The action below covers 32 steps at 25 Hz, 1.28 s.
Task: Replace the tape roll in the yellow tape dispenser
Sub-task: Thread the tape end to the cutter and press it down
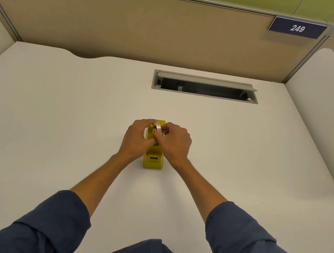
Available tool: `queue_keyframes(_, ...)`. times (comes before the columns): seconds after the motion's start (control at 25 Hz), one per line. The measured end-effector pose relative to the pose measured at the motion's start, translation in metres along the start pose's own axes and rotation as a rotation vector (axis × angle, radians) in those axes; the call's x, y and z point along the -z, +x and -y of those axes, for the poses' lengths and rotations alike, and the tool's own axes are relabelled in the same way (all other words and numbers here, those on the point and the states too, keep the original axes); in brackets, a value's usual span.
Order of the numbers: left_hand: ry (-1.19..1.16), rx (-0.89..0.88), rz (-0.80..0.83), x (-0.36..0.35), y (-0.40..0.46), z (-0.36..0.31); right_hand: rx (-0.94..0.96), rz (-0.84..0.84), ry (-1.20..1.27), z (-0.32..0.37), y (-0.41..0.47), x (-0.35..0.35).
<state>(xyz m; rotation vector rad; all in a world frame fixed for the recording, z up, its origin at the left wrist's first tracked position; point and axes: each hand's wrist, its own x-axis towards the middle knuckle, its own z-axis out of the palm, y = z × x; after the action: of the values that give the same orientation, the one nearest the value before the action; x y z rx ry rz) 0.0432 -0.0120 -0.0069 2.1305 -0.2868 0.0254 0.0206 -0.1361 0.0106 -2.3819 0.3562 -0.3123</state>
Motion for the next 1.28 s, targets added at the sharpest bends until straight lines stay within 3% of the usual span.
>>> queue_keyframes(0.88,0.199,-0.067,0.111,0.0,0.015,0.021,-0.076,0.029,-0.173,0.009,0.002,-0.02)
queue_keyframes(1.28,0.131,-0.037,0.152,0.0,0.013,0.021,-0.04,0.088,-0.141,0.003,-0.001,-0.014)
